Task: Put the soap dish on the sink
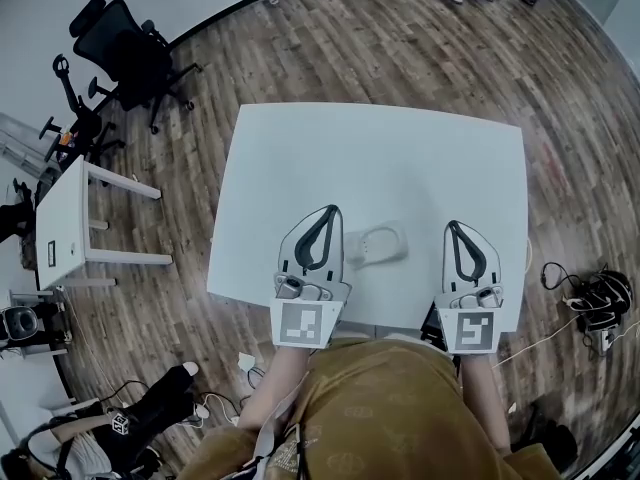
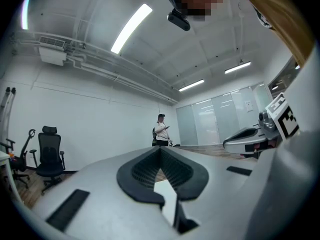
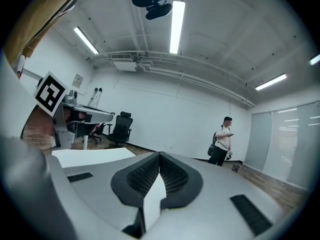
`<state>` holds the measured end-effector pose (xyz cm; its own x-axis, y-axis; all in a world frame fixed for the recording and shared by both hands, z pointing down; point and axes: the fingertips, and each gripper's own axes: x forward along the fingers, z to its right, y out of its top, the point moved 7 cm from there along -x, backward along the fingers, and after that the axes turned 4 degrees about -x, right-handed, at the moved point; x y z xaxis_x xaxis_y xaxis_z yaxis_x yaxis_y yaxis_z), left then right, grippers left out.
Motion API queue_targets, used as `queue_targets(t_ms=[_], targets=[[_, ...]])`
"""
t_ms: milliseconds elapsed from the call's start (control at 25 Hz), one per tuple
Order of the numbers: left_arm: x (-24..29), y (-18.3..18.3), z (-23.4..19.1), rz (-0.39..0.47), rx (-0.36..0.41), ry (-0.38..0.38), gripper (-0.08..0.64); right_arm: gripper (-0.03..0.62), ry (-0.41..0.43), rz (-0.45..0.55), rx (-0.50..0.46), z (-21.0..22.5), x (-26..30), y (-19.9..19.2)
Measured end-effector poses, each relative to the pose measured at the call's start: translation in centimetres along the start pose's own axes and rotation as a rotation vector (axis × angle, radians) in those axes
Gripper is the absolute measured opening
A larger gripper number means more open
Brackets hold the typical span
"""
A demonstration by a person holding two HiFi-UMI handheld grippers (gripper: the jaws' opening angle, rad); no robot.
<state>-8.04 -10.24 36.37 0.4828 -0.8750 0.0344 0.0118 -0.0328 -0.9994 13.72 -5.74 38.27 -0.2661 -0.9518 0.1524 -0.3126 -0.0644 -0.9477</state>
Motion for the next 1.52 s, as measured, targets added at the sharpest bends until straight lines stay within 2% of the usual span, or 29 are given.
queue_targets(t_ms=[120, 240, 640, 1040, 1520], targets=[[-0.1, 0.4, -0.2, 0.008, 0.0, 0.003, 0.006, 0.006, 0.005, 0.0, -0.016, -0.2, 0.1, 0.0], [-0.2, 0.8, -0.5, 0.018, -0.022, -0.002, 0.006, 0.006, 0.001, 0.004, 0.016, -0.3, -0.3, 0.5], [-0.3, 0.6, -0.5, 0.014, -0.01, -0.003, 0.006, 0.006, -0.039, 0.027, 0.051, 0.4, -0.4, 1.4], [-0.2, 0.1, -0.6, -0.004, -0.012, 0.001, 0.006, 0.006, -0.049, 0.009, 0.043, 0.9, -0.6, 1.0], [0.0, 0.0, -0.8, -0.014, 0.002, 0.003, 0.006, 0.006, -0.047, 0.038, 0.023, 1.3, -0.2, 1.3]])
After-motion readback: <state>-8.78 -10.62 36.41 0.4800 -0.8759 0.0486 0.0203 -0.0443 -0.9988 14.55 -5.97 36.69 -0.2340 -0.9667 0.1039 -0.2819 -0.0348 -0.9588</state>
